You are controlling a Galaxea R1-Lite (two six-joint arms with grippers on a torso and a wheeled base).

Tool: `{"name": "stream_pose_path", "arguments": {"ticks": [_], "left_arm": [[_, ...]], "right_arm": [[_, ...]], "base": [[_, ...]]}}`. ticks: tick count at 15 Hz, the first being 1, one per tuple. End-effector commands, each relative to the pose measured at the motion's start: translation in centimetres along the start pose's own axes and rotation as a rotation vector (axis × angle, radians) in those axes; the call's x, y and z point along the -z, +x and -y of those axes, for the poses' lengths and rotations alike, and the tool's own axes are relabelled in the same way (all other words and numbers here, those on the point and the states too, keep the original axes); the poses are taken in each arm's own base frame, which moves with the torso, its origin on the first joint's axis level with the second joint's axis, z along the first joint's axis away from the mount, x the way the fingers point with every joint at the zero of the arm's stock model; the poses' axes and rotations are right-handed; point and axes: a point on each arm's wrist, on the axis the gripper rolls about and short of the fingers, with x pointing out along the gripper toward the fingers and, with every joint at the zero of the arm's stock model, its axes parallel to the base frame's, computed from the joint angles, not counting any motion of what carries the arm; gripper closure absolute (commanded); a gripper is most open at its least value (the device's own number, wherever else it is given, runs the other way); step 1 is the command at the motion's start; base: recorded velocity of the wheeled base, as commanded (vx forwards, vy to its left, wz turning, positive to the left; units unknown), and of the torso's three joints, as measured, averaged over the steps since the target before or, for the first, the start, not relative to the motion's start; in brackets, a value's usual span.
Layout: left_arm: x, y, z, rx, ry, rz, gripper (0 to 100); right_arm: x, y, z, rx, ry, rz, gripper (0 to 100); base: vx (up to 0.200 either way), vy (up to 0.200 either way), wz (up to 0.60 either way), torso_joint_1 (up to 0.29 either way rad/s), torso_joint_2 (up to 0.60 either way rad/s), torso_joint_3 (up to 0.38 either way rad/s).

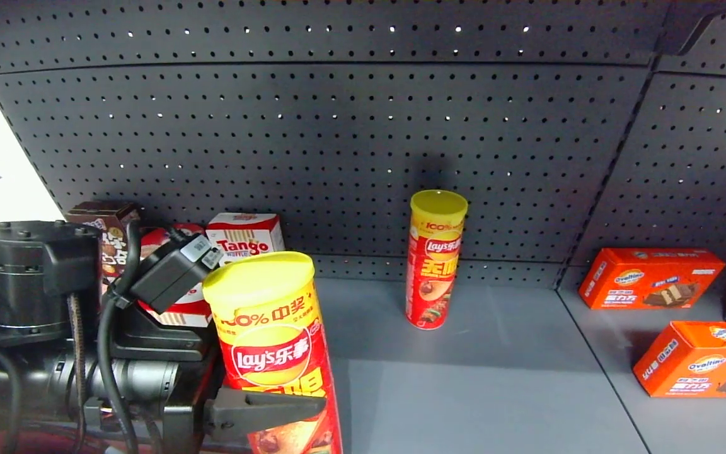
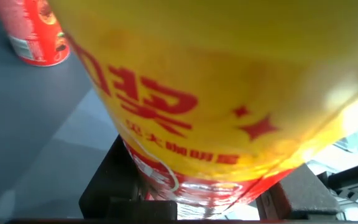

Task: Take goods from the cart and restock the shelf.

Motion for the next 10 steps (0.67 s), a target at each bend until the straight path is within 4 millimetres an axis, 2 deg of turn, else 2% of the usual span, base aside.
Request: {"name": "stream_pose_path", "arguments": {"ticks": [1,10], "left_arm": [[0.05,0.01,0.01,0.001,-0.001,-0.001,100],[0.00,0.01,0.01,-0.002,0.000,0.000,100]], "right_arm": [[-0.01,0.00,0.00,0.000,0.000,0.000,0],[-0.01,0.00,0.00,0.000,-0.001,0.000,0]], "base": [[0.000,0.000,-0.60,-0.002,0.00,0.002],[0.000,0.000,0.00,0.000,0.00,0.000]]}}
